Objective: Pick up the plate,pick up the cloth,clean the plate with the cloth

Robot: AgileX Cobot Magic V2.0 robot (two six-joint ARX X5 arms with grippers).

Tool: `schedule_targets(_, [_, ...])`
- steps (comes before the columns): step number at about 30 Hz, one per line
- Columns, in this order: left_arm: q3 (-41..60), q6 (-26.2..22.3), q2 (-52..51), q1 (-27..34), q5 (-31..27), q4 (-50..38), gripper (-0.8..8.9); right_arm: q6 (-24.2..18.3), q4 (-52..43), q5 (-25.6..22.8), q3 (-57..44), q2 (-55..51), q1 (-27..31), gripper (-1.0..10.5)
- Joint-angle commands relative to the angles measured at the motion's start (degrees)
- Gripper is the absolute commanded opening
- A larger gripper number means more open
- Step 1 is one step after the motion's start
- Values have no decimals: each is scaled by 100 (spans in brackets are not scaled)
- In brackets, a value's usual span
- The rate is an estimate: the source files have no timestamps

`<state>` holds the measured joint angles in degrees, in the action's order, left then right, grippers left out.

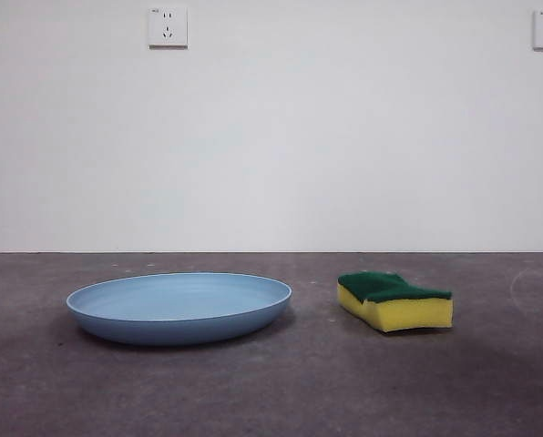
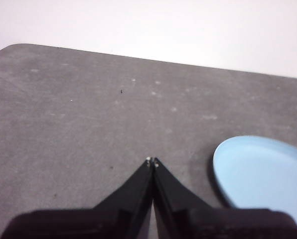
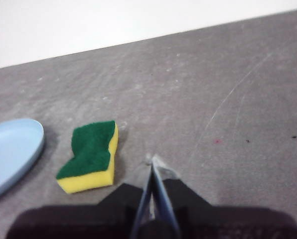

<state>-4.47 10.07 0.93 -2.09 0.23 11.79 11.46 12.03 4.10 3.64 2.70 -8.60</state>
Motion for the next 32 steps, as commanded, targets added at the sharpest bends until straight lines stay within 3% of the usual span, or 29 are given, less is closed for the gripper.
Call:
schedule_targets(1, [-367, 330, 149, -11, 42, 103, -6, 264, -83, -13, 391, 273, -9, -9])
schedule_targets(11, [-2000, 317, 1829, -13, 343, 507, -6, 232, 251, 46, 2122, 2122, -9, -9])
schedule_targets(16, [-2942, -190, 2914, -11, 835, 1231, -5, -192, 837, 81, 3051, 3067, -9, -8])
schedule_targets(22, [-3893, -330, 4113, -13, 1104, 2218, -3, -660, 2177, 885, 4218, 4258, -9, 2])
schedule_targets(25, [-4100, -328, 4496, -13, 1093, 2319, -1, -664, 2583, 1121, 4601, 4708, -9, 14])
schedule_targets(30, [-4107, -326, 4741, -15, 1080, 2232, 39, -662, 2677, 1086, 4795, 5115, -9, 333])
schedule_targets(32, [-4105, -328, 4778, -17, 1078, 2201, 325, -662, 2677, 1075, 4795, 5187, -9, 486])
